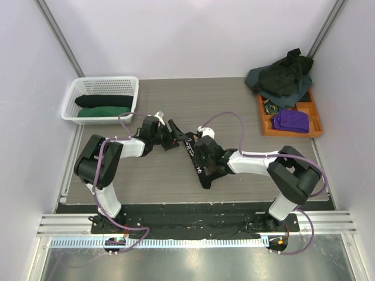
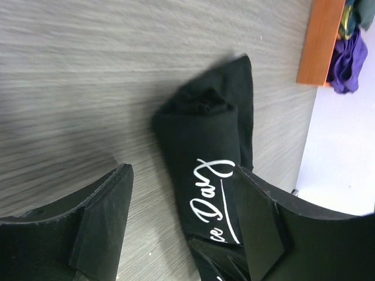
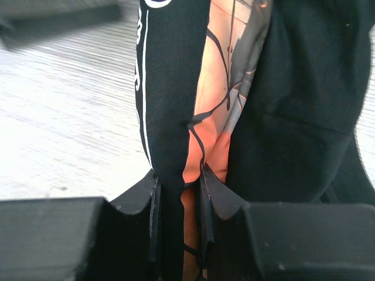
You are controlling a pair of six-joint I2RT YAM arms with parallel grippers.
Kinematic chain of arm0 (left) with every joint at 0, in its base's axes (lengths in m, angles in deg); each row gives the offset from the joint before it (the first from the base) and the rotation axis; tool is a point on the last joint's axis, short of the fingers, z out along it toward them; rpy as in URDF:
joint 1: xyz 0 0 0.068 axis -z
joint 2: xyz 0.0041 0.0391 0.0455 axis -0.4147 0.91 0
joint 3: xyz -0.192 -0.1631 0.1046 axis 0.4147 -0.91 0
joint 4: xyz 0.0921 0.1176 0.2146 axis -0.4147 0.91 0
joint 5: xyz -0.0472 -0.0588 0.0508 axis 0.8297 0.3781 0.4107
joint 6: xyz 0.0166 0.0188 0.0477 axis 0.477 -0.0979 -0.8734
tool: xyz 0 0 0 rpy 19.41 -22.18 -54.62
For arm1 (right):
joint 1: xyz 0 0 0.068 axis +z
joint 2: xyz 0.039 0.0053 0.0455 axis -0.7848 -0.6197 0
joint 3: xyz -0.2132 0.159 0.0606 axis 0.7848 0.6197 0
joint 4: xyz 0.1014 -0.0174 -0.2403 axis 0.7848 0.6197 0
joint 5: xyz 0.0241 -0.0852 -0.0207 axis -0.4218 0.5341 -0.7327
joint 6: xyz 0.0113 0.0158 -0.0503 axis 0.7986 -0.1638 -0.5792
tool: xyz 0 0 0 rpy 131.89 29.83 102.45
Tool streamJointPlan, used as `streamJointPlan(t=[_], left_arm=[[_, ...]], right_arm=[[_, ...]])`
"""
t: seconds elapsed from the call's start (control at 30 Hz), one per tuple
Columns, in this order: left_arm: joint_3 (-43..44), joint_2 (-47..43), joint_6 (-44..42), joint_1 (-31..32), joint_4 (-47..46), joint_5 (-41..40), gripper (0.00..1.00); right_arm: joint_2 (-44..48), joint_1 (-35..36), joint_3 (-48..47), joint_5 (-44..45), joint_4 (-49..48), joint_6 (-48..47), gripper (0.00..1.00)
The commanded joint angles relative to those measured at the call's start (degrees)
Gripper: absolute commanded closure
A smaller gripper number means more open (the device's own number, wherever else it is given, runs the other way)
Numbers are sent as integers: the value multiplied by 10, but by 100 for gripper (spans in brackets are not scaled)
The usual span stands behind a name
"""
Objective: Roll the t-shirts
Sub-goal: Roll the T-shirt to the center of the board.
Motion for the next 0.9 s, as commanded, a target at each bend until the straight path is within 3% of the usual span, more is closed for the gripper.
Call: streamJointPlan(t=[0.0,0.27,0.87], left_arm=[[4,13,10,15,-53,4,26],[15,35,13,19,-67,-20,20],[33,40,-35,18,-2,-117,25]], right_arm=[[-10,-36,60,-195,-101,61,99],[-56,-96,106,-331,-206,124,99],[-71,-139,135,-400,-265,164,99]])
